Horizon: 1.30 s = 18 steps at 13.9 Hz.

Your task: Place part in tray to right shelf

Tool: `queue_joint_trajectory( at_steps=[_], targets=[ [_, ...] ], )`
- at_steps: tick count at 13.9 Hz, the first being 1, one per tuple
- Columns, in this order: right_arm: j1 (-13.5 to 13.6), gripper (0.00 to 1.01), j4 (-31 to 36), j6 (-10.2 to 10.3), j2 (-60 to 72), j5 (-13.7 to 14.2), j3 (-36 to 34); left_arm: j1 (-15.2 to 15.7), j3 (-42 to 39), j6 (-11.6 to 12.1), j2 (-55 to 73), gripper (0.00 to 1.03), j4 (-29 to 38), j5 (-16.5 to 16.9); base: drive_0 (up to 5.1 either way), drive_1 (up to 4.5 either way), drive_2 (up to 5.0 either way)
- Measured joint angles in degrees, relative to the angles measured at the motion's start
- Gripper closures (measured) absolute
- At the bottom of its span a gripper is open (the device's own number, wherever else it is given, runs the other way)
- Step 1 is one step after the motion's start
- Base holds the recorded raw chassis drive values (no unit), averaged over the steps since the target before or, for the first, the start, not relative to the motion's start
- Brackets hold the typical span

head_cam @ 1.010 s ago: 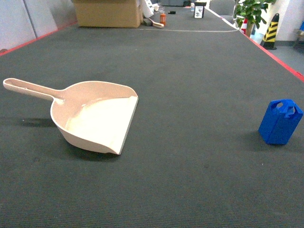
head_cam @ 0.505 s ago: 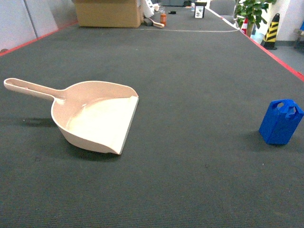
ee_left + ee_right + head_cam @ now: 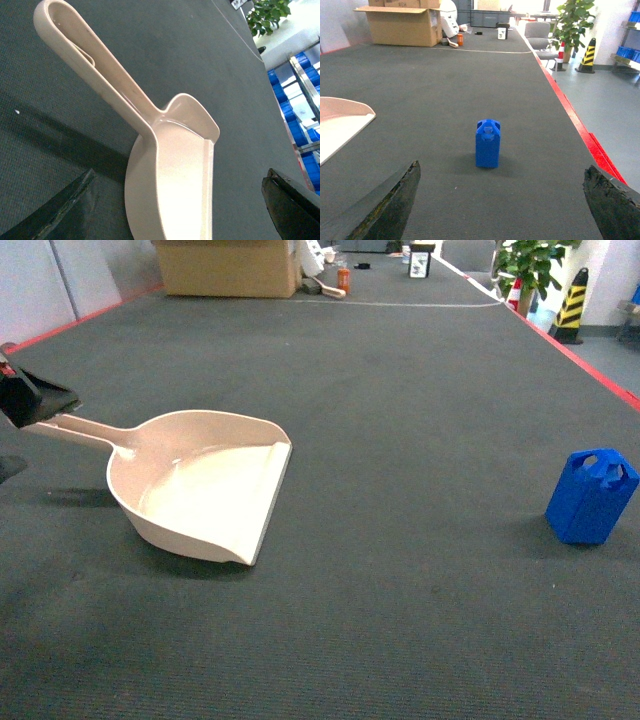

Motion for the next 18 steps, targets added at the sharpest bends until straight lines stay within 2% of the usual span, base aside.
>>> queue_joint_trajectory(
  at_steps=[7, 10, 11, 14, 17, 18],
  targets=[
    [0.00, 0.03, -0.02, 0.00, 0.00, 0.00, 0.00, 3.98, 21.49, -7.15, 19.50, 0.05, -2.60, 1.92, 0.0, 0.00, 0.0],
    [0.00, 0.03, 0.00, 0.00, 0.00, 0.00, 0.00, 3.72, 28.89, -8.90, 25.51, 0.05, -3.67, 2.56, 0.0, 0.00, 0.0],
    [0.00, 0.03, 0.00, 0.00, 0.00, 0.00, 0.00, 3.41, 30.86, -10.25, 27.41, 0.05, -2.12, 3.26, 0.0, 0.00, 0.0],
    [0.00, 0.03, -0.02, 0.00, 0.00, 0.00, 0.00, 3.65, 35.63, -15.63, 31.19, 0.41, 0.07, 4.44, 0.0, 0.00, 0.0],
    [0.00, 0.03, 0.00, 0.00, 0.00, 0.00, 0.00, 4.61, 35.63, -20.44, 31.50, 0.79, 3.52, 5.92, 0.0, 0.00, 0.0],
    [0.00, 0.03, 0.00, 0.00, 0.00, 0.00, 0.00, 4.85, 34.60, -24.65, 31.10, 0.87, 5.62, 6.29, 0.0, 0.00, 0.0]
  ],
)
